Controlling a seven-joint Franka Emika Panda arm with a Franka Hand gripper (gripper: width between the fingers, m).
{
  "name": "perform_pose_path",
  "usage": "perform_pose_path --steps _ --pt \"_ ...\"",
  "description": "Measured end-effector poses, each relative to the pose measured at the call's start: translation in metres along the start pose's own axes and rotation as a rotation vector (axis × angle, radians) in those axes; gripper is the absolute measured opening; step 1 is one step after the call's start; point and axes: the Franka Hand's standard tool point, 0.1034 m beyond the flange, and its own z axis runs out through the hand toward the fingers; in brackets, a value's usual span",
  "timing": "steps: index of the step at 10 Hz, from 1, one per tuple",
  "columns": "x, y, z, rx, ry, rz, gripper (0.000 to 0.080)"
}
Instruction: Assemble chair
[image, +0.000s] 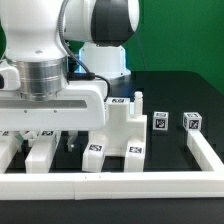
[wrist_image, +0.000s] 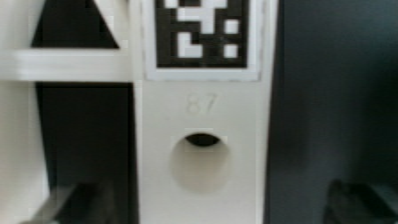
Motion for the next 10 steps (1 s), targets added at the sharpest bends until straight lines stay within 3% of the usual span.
perform_pose_path --steps 2,9,10 --pt "0.0 0.0 0.0 0.0 0.0 0.0 0.0285" --pt "0.0 0.0 -0.001 0.0 0.0 0.0 0.0285" --pt "0.001 0.002 -0.014 0.0 -0.014 0.02 0.0285"
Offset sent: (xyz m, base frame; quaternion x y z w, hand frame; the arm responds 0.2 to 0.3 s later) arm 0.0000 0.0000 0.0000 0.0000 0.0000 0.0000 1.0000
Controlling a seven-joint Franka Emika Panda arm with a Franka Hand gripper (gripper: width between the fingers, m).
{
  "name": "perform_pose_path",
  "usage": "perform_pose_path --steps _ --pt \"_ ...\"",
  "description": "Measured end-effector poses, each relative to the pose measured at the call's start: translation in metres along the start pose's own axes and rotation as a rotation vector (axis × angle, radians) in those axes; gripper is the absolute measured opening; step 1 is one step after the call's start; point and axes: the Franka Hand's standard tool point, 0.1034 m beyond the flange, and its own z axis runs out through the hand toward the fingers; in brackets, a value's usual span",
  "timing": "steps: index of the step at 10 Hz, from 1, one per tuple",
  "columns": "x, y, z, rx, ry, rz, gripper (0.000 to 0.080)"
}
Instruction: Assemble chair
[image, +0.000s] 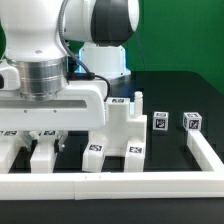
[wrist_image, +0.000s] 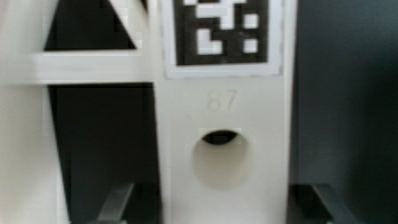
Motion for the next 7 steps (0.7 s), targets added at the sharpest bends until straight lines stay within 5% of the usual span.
perform_pose_path --steps 1,5,7 --pt "0.005 0.003 -0.028 0.009 0.012 0.006 0.0285" --pt "0.0 -0.014 -0.096 0.065 0.024 0.059 0.0285" --pt "0.0 -0.018 -0.095 0.064 0.028 0.054 0.0285"
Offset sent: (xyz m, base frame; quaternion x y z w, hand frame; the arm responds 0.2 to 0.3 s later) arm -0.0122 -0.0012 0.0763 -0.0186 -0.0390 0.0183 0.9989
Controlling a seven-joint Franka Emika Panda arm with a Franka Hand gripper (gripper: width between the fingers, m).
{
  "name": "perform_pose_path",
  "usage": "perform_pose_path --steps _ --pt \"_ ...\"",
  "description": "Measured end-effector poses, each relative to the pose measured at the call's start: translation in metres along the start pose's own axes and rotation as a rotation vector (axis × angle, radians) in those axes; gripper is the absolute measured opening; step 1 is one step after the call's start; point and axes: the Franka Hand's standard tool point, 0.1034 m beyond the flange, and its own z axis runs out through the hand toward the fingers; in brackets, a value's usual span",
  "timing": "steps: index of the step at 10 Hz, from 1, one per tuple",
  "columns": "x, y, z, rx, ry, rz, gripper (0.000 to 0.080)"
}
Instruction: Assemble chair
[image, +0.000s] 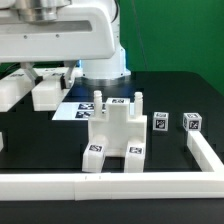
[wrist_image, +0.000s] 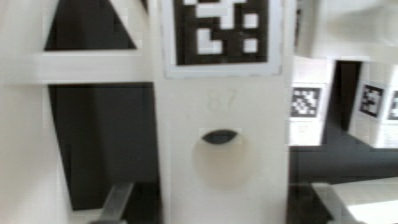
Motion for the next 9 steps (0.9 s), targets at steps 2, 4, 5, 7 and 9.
perform_pose_path --steps 2,4,5,7,9 --pt "0.0 0.0 0.002 0.0 -0.003 0.0 0.0285" --pt "0.001 -0.017 -0.009 -0.034 -0.013 0.045 0.0286" --pt "0.003 -0.037 -0.018 -0.042 -0.014 0.049 0.0286" --pt "0.006 -0.07 -0.022 -0.044 -0.019 0.094 0.0286" --pt "0.005 -0.074 -0.018 -0.045 -0.024 0.085 0.0287"
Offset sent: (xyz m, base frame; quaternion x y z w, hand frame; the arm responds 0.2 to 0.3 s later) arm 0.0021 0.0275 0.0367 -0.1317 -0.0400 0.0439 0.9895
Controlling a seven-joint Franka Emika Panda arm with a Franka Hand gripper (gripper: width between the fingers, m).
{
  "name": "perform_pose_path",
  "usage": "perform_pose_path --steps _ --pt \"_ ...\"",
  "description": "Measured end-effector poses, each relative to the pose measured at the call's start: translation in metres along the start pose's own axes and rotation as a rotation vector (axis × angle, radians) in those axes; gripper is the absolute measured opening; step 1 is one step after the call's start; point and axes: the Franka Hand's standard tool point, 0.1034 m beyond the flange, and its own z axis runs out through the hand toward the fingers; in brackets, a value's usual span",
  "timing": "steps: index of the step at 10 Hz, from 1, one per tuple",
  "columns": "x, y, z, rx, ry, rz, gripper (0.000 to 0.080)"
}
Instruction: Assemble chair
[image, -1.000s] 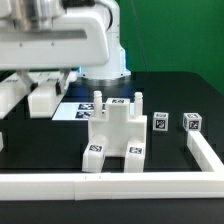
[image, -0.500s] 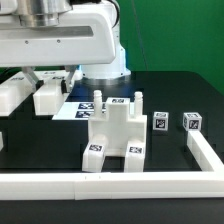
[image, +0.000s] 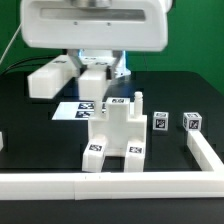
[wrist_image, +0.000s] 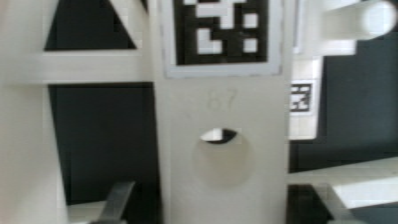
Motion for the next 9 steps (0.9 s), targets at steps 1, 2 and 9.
perform_pose_path --steps 1,2,9 --pt "0.0 0.001 0.0 0.0 -0.001 0.002 0.0287" --pt "0.0 0.0 0.001 -0.001 -0.002 0.0 0.0287" --pt "-0.003 -0.045 -0.002 -0.018 0.009 -0.027 0.0287"
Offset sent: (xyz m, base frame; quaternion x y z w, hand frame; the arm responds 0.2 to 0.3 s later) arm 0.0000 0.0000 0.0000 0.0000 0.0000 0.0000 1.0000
